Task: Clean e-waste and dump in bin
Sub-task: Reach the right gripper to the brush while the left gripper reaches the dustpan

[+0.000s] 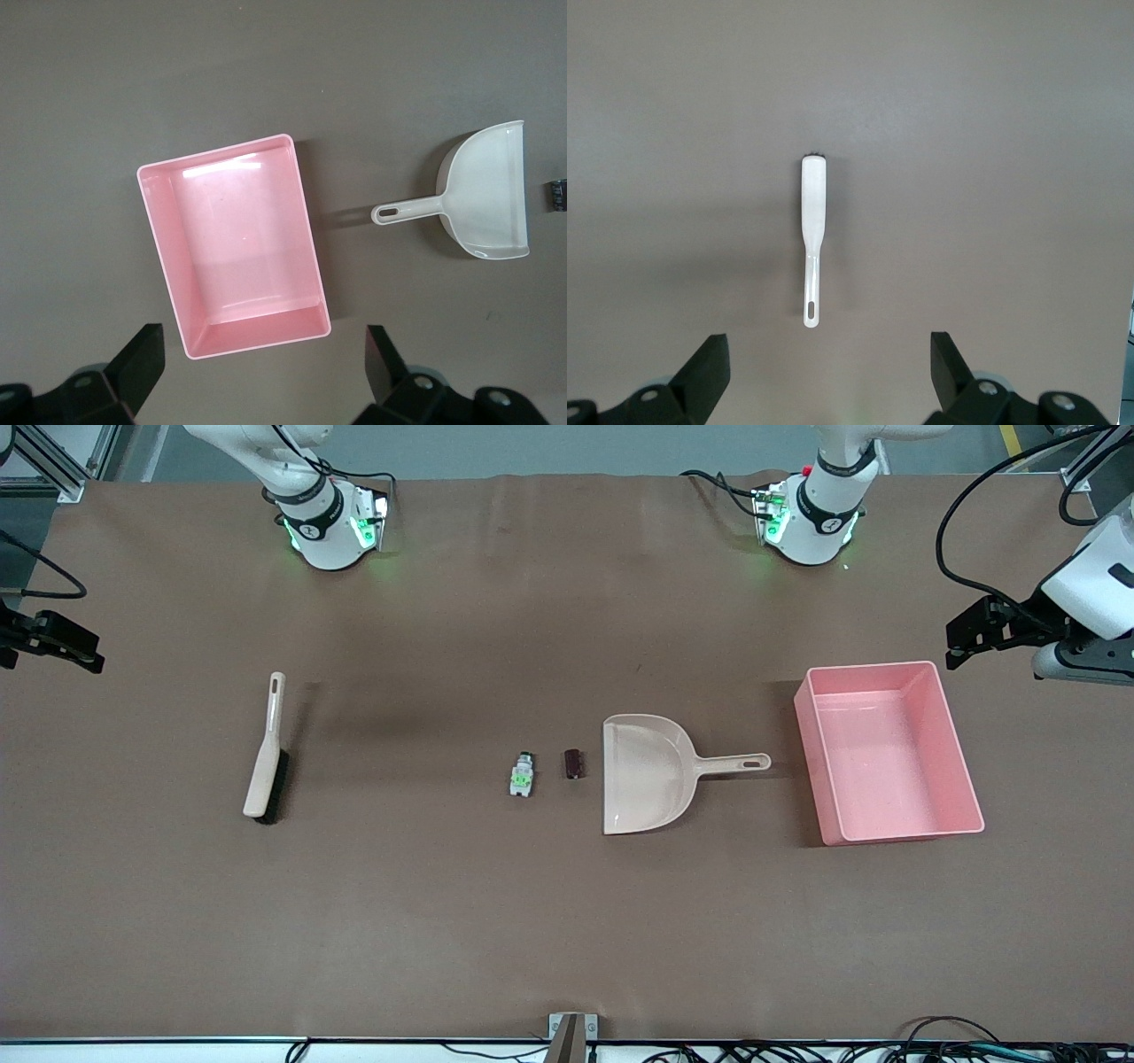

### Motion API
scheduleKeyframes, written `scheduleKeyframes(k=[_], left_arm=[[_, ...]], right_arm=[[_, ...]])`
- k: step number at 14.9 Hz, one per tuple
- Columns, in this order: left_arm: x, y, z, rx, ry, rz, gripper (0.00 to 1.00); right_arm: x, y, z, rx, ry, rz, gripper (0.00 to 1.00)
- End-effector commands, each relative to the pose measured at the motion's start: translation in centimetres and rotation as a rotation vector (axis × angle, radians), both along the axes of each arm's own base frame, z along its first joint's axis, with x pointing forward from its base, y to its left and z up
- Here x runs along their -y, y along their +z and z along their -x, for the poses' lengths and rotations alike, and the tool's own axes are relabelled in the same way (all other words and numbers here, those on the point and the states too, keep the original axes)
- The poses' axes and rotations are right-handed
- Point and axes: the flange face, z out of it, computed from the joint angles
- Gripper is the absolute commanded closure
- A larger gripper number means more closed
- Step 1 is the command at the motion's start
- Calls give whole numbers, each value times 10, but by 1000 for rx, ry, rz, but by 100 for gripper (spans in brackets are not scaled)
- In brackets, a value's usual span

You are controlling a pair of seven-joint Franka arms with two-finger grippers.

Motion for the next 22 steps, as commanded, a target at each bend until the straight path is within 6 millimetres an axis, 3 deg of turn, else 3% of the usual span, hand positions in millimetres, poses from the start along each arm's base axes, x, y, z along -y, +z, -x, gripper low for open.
scheduleKeyframes(k=[1, 7, 10, 13, 15, 18, 22], left_arm=[[0, 8, 2, 8, -15, -21, 0], [7, 6, -1, 7, -18, -15, 0], [14, 0, -2, -5, -48, -5, 0], [33, -15, -6, -36, -147, -8, 0], [64, -35, -10, -73, -324, -12, 0], [104, -58, -11, -110, -453, -4, 0], [149, -125, -12, -124, -693, 26, 0]], right_arm=[[0, -2, 2, 8, -18, -46, 0], [13, -11, -2, 15, -30, -51, 0], [-1, -58, -8, -47, 31, -83, 0], [10, -103, -11, -28, 23, -104, 0], [9, -130, -8, -41, 24, -105, 0], [7, -203, 3, -27, 24, -103, 0], [-2, -277, 21, 47, 43, -97, 0]])
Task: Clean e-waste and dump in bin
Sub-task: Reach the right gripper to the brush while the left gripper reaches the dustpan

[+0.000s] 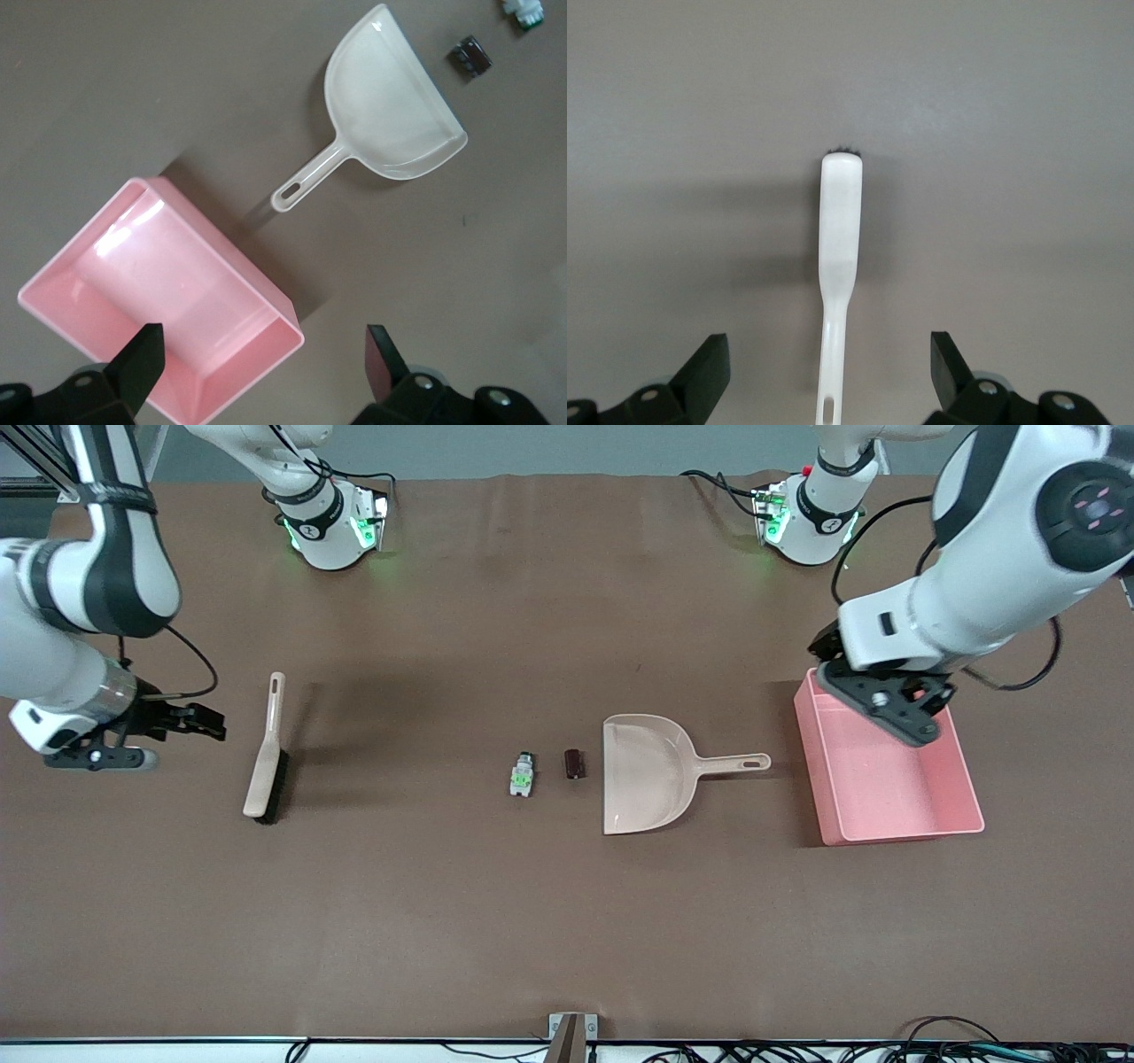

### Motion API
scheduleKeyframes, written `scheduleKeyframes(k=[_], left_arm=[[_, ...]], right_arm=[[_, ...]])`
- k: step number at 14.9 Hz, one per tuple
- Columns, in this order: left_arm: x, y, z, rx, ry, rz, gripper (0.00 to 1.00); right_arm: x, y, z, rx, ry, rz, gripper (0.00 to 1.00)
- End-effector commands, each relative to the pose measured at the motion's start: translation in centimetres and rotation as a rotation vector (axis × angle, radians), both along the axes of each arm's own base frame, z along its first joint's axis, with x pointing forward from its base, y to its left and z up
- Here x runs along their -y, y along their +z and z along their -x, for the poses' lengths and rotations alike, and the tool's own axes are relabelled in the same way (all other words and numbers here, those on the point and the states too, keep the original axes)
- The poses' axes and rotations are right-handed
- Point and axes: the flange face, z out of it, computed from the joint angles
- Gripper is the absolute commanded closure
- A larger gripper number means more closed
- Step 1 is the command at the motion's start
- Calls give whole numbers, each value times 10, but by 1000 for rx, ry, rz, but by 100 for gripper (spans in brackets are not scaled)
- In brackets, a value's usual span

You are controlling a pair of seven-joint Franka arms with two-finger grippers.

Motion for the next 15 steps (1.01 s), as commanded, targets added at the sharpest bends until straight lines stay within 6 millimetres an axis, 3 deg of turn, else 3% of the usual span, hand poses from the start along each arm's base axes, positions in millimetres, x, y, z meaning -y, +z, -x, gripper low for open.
scheduleKeyframes(k=[1, 3, 6, 8, 11, 14, 15], left_arm=[[27, -44, 10, 24, -169, 16, 0], [48, -72, 20, 31, -263, 19, 1], [53, -107, 25, 69, -412, -7, 1], [57, -129, 29, 77, -495, -6, 1], [55, -165, 35, 105, -619, -10, 1], [60, -195, 34, 120, -666, 17, 1], [61, -205, 32, 120, -679, 27, 2]], right_arm=[[-14, -44, 25, 45, 28, -11, 1], [-18, -81, 33, 69, 34, -10, 1], [-14, -126, 37, 116, 32, -10, 1], [2, -147, 37, 139, 48, -6, 2], [5, -169, 42, 157, 51, -5, 5], [3, -172, 43, 157, 52, -5, 27], [3, -171, 43, 159, 52, -5, 29]])
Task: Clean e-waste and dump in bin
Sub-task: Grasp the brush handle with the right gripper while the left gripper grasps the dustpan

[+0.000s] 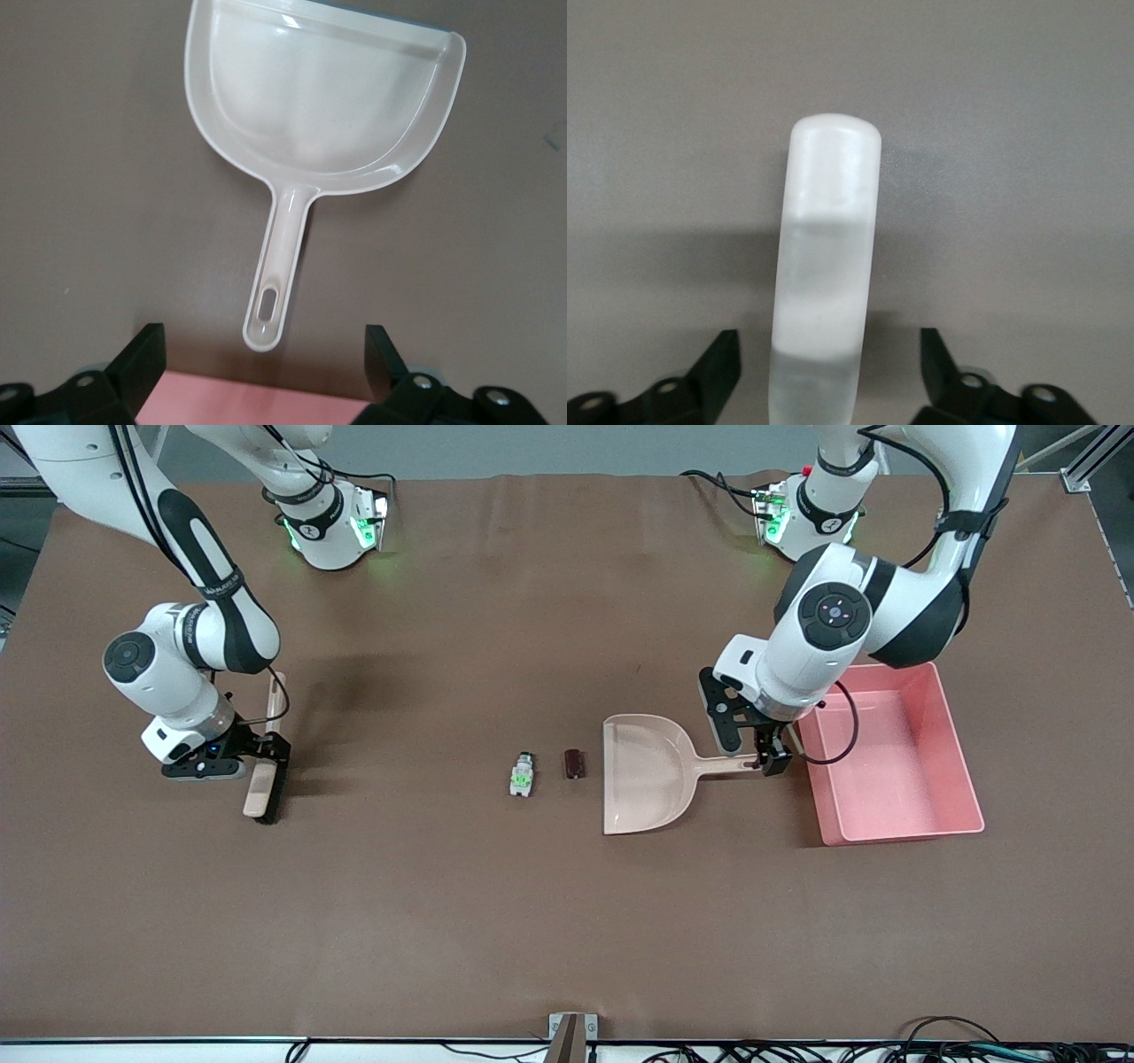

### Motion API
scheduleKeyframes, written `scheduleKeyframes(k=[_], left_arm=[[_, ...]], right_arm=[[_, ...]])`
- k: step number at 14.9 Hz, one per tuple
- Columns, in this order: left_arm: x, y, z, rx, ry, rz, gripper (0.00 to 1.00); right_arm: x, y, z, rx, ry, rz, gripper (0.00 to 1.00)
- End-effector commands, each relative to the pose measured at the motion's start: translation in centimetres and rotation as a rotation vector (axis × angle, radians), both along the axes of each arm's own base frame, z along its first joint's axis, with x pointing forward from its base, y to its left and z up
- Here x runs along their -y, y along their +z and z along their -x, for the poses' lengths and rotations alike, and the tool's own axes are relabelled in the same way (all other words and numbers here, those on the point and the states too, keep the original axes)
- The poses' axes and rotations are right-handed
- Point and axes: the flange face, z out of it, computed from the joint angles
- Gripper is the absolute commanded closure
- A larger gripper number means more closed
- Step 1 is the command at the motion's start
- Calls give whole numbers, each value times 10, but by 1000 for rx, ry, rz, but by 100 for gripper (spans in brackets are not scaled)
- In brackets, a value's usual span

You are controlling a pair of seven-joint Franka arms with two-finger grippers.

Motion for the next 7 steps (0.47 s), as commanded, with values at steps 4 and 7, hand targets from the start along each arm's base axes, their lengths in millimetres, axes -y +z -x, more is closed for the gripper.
scheduleKeyframes(k=[4, 7], left_arm=[[5, -44, -6, 14, -135, 33, 1], [1, -62, -11, 13, -136, 48, 1]], right_arm=[[-1, 3, 6, 8, 5, -6, 45], [0, 3, 6, 8, 2, -6, 58]])
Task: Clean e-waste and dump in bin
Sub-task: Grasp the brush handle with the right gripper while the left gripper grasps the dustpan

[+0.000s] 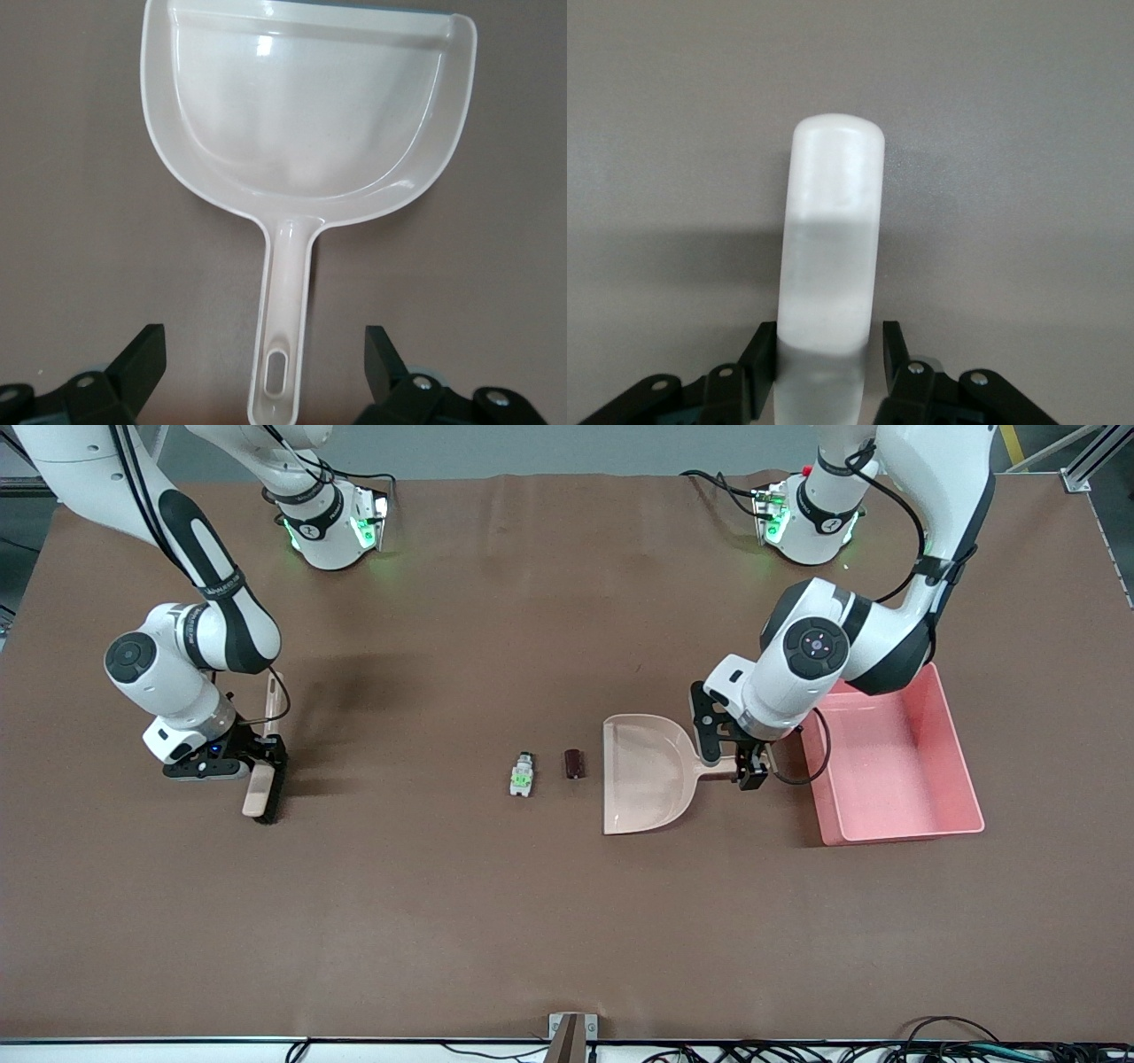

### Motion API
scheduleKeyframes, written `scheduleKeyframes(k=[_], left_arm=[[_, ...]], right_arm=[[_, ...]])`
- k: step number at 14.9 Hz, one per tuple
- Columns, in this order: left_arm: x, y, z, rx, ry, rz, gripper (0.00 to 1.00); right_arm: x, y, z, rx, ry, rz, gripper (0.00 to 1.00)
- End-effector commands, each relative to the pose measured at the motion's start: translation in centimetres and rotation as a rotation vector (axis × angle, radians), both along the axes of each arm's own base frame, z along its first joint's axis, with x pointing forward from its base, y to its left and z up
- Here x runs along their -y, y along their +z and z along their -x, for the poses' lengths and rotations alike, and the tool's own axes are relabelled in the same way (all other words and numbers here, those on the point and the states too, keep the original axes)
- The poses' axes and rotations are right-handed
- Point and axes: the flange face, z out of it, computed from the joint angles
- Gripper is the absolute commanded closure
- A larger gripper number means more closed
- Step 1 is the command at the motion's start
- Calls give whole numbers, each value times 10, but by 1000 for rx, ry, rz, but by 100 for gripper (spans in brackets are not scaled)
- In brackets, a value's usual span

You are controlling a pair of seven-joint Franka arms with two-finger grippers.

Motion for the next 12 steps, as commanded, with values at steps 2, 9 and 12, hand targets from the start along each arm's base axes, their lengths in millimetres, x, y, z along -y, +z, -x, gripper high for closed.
scheduleKeyframes(k=[2, 9, 12], left_arm=[[5, -13, -1, 11, -28, 9, 1], [13, -21, 5, 17, -78, -20, 1], [25, -35, 8, 31, -117, -30, 1]], right_arm=[[0, 3, 6, 6, 2, -7, 76], [0, 2, 6, -3, -13, -10, 100], [-4, 1, 8, -17, -58, -31, 100]])
